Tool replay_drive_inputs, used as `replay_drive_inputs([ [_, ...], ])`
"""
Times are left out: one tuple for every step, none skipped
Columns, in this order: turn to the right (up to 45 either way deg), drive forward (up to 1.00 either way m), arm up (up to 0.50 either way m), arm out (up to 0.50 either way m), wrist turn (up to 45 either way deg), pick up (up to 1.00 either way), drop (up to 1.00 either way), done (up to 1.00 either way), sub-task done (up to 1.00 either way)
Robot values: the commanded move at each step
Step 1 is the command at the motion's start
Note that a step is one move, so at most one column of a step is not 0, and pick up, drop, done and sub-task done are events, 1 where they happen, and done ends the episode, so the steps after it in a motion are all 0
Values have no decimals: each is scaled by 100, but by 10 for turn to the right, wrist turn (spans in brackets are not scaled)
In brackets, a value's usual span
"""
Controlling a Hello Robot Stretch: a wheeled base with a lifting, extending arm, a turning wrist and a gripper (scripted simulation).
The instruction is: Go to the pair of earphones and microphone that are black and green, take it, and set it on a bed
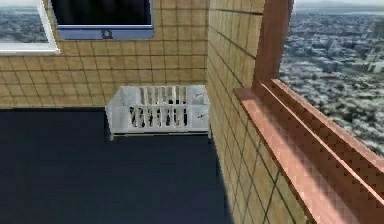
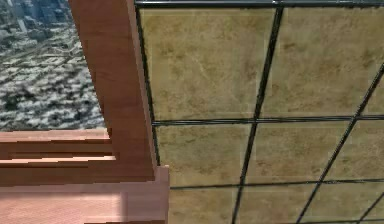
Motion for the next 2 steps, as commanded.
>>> replay_drive_inputs([
  [-90,0,0,0,0,0,0,0,0],
  [-30,0,0,0,0,0,0,0,0],
])
